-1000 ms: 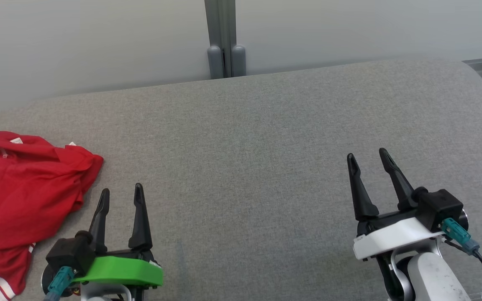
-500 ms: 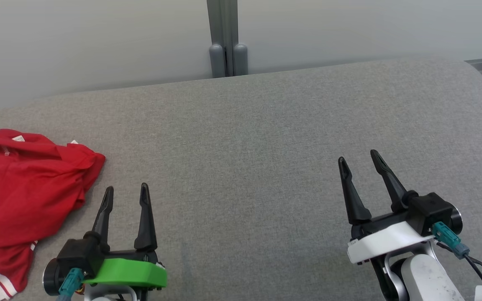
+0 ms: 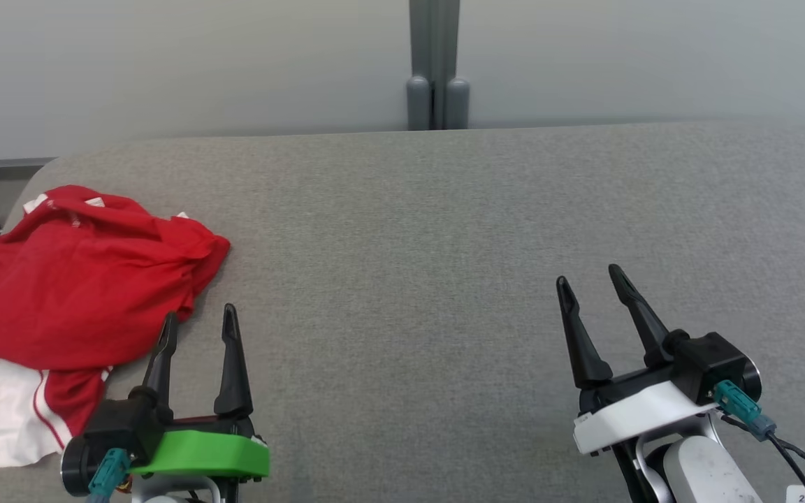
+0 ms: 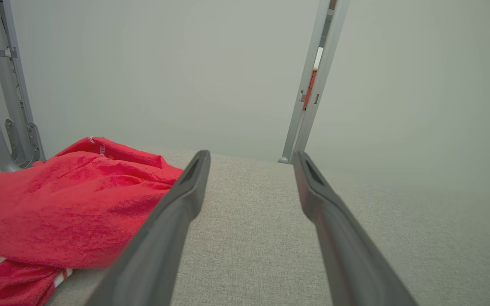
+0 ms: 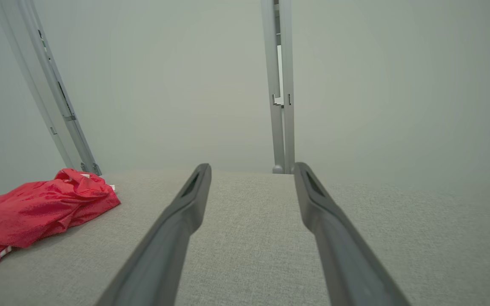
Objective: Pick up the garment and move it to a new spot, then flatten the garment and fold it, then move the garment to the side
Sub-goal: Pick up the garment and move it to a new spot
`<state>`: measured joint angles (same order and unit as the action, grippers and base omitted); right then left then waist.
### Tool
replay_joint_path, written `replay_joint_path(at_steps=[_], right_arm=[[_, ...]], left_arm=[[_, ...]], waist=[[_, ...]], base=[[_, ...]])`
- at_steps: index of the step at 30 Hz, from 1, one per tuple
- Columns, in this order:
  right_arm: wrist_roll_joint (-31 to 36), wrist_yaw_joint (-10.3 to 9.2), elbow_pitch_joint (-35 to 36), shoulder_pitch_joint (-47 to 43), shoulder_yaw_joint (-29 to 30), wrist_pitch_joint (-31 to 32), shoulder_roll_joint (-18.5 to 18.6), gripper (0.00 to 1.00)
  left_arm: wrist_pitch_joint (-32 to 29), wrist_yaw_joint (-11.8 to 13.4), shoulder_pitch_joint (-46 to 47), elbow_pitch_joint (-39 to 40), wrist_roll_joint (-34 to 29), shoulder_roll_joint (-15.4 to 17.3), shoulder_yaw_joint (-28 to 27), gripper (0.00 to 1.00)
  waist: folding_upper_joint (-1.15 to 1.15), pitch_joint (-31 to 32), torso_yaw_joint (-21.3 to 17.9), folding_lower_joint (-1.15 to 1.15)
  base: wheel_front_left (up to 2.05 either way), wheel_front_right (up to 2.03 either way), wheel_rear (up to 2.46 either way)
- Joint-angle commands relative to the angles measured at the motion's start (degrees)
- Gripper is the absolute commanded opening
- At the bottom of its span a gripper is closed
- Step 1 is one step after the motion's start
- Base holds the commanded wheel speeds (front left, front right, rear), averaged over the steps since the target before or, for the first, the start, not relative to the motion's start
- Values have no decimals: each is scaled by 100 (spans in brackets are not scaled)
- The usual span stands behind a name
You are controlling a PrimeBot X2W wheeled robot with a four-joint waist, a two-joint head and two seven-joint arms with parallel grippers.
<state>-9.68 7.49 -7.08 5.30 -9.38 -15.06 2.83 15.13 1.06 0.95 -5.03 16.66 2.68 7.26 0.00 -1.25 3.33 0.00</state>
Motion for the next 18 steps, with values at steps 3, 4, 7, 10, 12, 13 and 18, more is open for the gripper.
replay_joint_path(at_steps=[3, 4, 7, 10, 12, 13, 18], right_arm=[[-58, 1, -29, -63, -64, -18, 12, 100], [-75, 1, -36, -76, -79, -18, 11, 100], [-134, 1, -60, -127, -150, -18, 12, 100], [-194, 1, -82, -152, -222, -18, 11, 100], [-208, 1, -91, -140, -273, -18, 13, 100], [-242, 1, -92, -149, -290, -17, 12, 100], [-311, 1, -104, -159, -392, -18, 13, 100]], left_arm=[[4, 33, -123, 16, -37, 37, -104, 100], [3, 35, -139, 15, -43, 36, -125, 100], [3, 50, -196, 23, -57, 36, -225, 100], [3, 26, -233, 33, -98, 34, -292, 100], [3, 15, -253, 44, -109, 35, -331, 100], [3, 7, -260, 44, -119, 34, -344, 100], [3, -15, -295, 56, -149, 34, -415, 100]], waist=[[0, 113, 651, 0], [0, 128, 752, 0], [0, 185, 1097, 0], [0, 232, 1402, 0], [0, 244, 1593, 0], [0, 257, 1704, 0], [0, 275, 2090, 0]], base=[[0, 0, 0], [0, 0, 0], [0, 0, 0], [0, 0, 0], [0, 0, 0], [0, 0, 0], [0, 0, 0]])
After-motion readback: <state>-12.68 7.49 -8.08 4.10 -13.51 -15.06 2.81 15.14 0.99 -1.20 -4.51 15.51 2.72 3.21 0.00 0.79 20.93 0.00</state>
